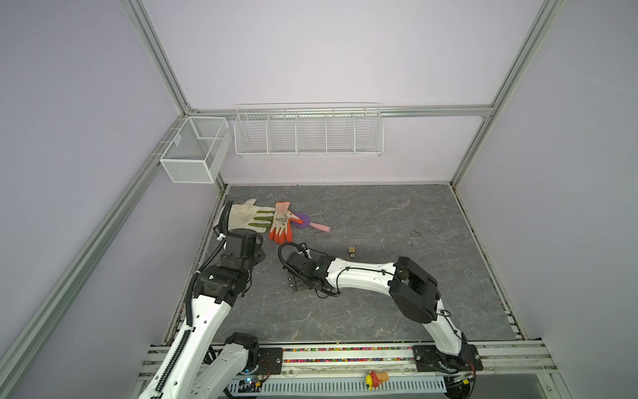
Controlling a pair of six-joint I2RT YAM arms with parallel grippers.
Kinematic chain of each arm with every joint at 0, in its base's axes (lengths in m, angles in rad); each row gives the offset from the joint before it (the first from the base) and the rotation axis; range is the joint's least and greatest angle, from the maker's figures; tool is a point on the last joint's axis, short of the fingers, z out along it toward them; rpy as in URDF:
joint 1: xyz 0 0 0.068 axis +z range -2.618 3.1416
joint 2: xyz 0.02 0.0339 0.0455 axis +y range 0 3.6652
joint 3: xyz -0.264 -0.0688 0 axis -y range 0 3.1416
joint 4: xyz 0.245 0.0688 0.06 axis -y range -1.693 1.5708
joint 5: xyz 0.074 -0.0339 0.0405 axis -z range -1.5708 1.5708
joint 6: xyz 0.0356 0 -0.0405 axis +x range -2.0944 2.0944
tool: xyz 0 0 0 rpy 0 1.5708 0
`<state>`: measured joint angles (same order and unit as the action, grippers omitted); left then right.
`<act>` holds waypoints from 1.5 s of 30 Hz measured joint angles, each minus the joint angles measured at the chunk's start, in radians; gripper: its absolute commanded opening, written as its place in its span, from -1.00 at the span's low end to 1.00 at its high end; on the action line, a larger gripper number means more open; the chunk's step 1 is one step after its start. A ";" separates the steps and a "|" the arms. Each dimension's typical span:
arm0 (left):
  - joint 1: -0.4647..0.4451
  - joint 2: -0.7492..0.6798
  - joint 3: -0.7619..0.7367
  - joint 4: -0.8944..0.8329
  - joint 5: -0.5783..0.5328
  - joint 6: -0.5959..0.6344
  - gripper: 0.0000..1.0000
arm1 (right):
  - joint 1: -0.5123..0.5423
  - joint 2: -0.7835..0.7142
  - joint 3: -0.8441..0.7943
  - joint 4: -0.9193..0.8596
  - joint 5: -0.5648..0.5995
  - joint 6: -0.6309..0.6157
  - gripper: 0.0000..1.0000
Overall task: Unlock with the key
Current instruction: 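Move the right gripper over the loose silver key beside the blue padlock, then lower the right gripper and close it on the silver key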
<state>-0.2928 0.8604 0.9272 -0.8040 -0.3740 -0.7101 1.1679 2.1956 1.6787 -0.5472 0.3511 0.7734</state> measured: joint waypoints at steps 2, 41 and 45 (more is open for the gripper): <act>0.003 0.000 0.000 0.009 -0.005 -0.005 0.03 | 0.000 0.021 0.027 -0.026 0.020 0.008 0.99; 0.030 0.004 -0.040 0.100 0.122 -0.043 0.03 | -0.051 -0.148 -0.131 -0.103 -0.055 -0.056 0.65; 0.030 0.004 -0.040 0.100 0.124 -0.043 0.03 | -0.052 -0.132 -0.107 -0.079 -0.095 -0.106 0.56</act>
<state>-0.2626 0.8642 0.8871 -0.7044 -0.2504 -0.7528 1.1156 2.0636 1.5719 -0.6266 0.2562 0.6670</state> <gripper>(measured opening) 0.514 0.806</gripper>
